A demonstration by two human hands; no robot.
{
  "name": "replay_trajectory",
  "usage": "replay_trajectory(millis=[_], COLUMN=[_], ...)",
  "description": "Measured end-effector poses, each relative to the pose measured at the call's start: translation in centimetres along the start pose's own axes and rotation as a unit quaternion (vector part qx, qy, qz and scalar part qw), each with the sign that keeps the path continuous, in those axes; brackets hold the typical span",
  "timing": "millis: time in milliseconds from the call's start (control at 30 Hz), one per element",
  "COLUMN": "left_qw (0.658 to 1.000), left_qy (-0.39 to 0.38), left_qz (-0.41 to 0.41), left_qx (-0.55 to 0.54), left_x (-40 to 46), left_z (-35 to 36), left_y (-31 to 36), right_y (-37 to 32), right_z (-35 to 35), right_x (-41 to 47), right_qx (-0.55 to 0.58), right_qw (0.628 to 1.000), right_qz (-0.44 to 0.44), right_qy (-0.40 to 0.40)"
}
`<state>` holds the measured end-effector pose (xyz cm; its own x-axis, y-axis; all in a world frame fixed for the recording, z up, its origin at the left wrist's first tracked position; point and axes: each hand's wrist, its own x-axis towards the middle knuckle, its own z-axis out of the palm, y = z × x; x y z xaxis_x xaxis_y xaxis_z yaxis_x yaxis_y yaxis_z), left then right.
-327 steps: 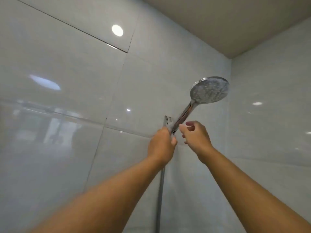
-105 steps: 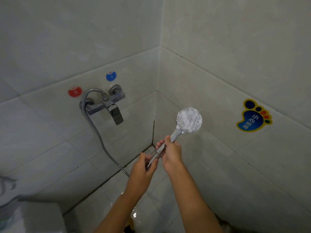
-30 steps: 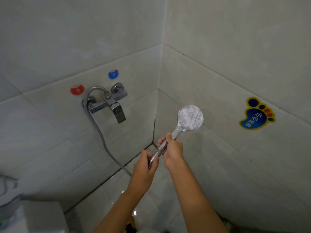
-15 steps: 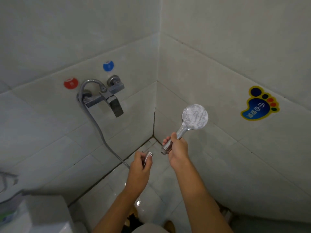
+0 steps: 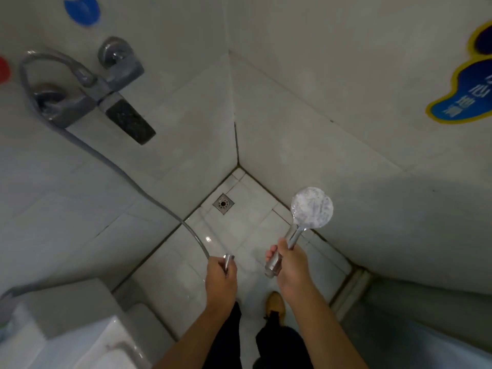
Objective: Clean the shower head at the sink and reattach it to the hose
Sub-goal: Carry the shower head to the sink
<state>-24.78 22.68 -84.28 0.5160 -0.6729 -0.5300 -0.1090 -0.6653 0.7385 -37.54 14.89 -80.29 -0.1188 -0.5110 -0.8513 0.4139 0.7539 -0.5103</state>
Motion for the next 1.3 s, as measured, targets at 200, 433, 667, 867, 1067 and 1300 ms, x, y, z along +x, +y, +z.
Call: replay_trajectory(millis=[200, 433, 667, 867, 1067, 1300], left_qw=[0.995, 0.972, 0.959, 0.95, 0.944, 0.91], left_qy=[-0.029, -0.072, -0.09, -0.131, -0.19, -0.227], left_qz=[-0.012, -0.022, -0.037, -0.003, 0.014, 0.043], left_qx=[0.095, 0.224, 0.266, 0.282, 0.269, 0.344], left_x=[5.4, 11.8, 19.0, 25.2, 31.3, 36.8], left_z=[4.7, 10.6, 16.4, 21.0, 25.1, 29.5], left_y=[-7.3, -14.8, -24.6, -33.5, -41.6, -48.3], right_y=[5.0, 11.1, 19.3, 26.1, 30.8, 33.3], right_z=[-3.3, -6.9, -10.9, -12.7, -13.0, -14.1], right_x=[6.1, 14.7, 26.8, 36.6, 45.2, 53.3], right_qx=[-0.05, -0.224, -0.289, -0.271, -0.226, -0.259], right_qw=[0.998, 0.974, 0.954, 0.956, 0.964, 0.956], right_qz=[0.041, 0.043, 0.082, 0.111, 0.144, 0.14], right_qy=[0.022, -0.007, -0.019, -0.012, -0.001, -0.009])
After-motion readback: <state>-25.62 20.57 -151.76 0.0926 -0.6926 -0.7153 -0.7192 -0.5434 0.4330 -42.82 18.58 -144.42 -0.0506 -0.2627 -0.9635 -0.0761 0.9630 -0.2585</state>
